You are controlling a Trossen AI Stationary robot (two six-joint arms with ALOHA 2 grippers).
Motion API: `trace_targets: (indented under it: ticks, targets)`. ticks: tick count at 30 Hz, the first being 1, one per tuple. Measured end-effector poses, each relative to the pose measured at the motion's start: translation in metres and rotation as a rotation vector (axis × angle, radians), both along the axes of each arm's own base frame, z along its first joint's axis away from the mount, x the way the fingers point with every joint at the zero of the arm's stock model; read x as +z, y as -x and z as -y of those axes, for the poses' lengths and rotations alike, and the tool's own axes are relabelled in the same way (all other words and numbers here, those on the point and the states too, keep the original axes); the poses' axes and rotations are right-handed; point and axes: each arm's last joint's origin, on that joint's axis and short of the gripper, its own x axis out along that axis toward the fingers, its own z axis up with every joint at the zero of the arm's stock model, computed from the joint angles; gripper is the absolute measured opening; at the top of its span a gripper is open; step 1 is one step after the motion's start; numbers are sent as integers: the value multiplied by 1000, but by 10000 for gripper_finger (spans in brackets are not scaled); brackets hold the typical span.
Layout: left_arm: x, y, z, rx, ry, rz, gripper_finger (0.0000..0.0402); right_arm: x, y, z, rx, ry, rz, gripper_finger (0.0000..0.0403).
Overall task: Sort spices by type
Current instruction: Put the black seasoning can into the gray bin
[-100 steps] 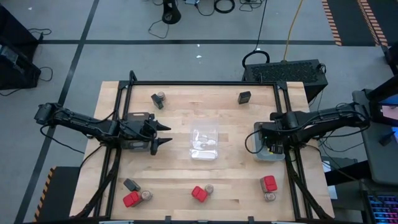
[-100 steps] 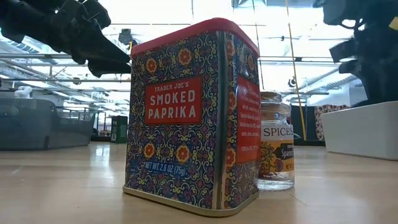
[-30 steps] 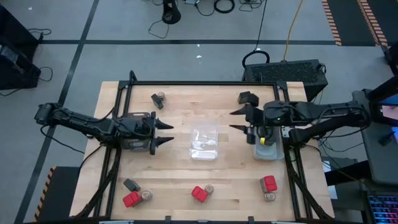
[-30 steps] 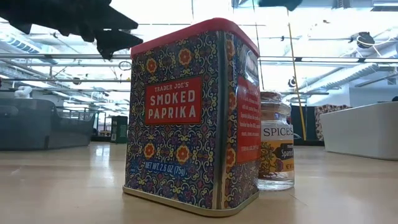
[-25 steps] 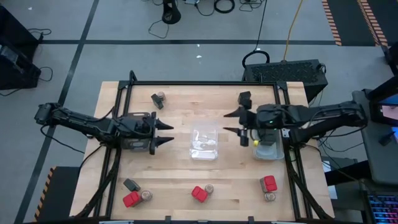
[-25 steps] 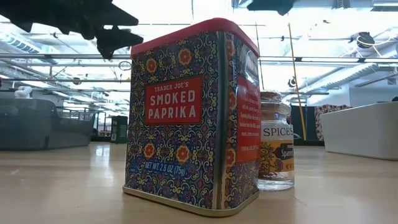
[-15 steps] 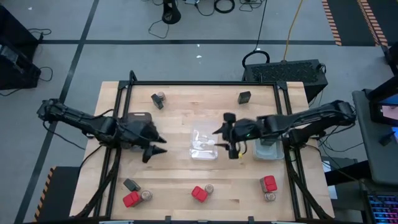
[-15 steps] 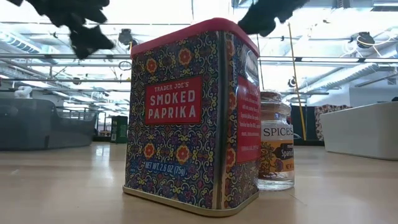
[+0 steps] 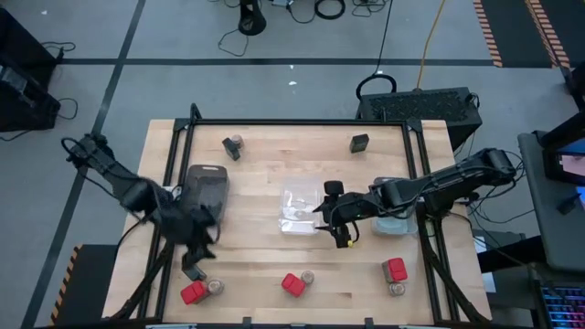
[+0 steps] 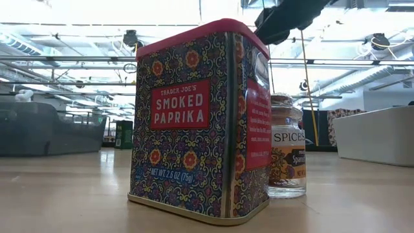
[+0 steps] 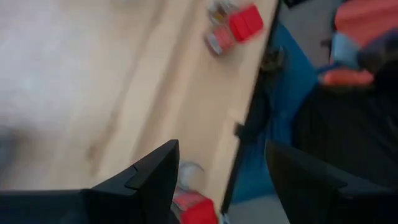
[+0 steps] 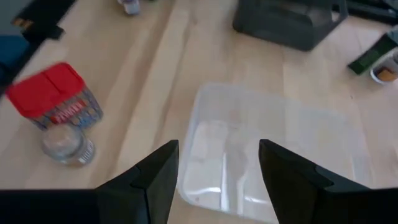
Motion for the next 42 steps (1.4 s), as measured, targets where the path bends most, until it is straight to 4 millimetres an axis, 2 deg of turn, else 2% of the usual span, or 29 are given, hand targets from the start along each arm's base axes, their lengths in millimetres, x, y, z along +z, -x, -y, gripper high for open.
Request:
trace_targets:
  ticks: [3,6,10,12,14,19,31,38,42]
  targets:
    - [-4,-7,25,-76,-57,-63,241,4,-1,-9,28,-15,55,203]
    - [-19,-7,41,-150,-183,-176,241,9,-3,-17,60,-23,117,203]
    - [-48,1,47,-219,-340,-473,241,15,-4,-25,91,-30,182,203]
    - [-57,3,47,-234,-381,-610,241,16,-3,-27,98,-33,192,203]
    - [-63,3,49,-236,-401,-672,241,16,-3,-28,102,-34,195,203]
    - [-67,-1,55,-291,-419,-605,241,16,-3,-28,106,-27,194,203]
    - [-67,-2,55,-351,-462,-562,241,14,-2,-27,106,-20,170,203]
    - [-67,0,57,-649,-522,-483,241,12,-1,-27,106,-15,155,203]
    - [-67,0,59,-695,-526,-459,241,12,-1,-27,106,-15,155,203]
